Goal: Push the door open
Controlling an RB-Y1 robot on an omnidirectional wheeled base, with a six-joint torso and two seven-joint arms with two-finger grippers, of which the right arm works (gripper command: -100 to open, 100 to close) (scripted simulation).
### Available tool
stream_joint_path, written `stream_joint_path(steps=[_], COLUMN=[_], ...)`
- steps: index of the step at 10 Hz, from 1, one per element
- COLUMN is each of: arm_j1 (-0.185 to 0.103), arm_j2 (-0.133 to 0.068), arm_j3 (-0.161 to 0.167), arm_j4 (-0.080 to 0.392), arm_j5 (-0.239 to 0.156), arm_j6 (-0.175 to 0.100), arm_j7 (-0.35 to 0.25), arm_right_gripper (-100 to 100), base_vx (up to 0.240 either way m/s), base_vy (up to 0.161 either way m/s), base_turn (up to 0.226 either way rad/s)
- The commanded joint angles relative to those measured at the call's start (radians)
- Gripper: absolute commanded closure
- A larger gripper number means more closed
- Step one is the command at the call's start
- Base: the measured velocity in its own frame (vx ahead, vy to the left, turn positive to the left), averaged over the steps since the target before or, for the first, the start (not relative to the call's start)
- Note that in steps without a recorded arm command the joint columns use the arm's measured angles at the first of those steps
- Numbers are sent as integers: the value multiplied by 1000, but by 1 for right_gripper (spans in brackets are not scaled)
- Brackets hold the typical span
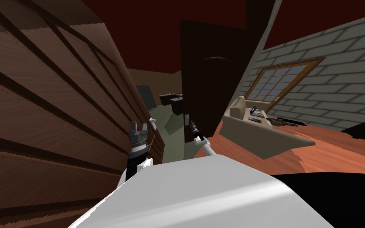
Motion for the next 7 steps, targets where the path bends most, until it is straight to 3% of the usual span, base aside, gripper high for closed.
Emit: stream_joint_path(steps=[1, 4, 7], arm_j1=[-4, -8, -13], arm_j2=[-8, -14, -2], arm_j3=[-3, -11, -19], arm_j4=[6, 15, 23], arm_j5=[0, 1, 1], arm_j6=[-4, -12, -19], arm_j7=[1, 2, 2], arm_right_gripper=[-100, -100, -100], base_vx=[188, 222, 224], base_vy=[20, 21, 19], base_turn=[18, 25, 23])
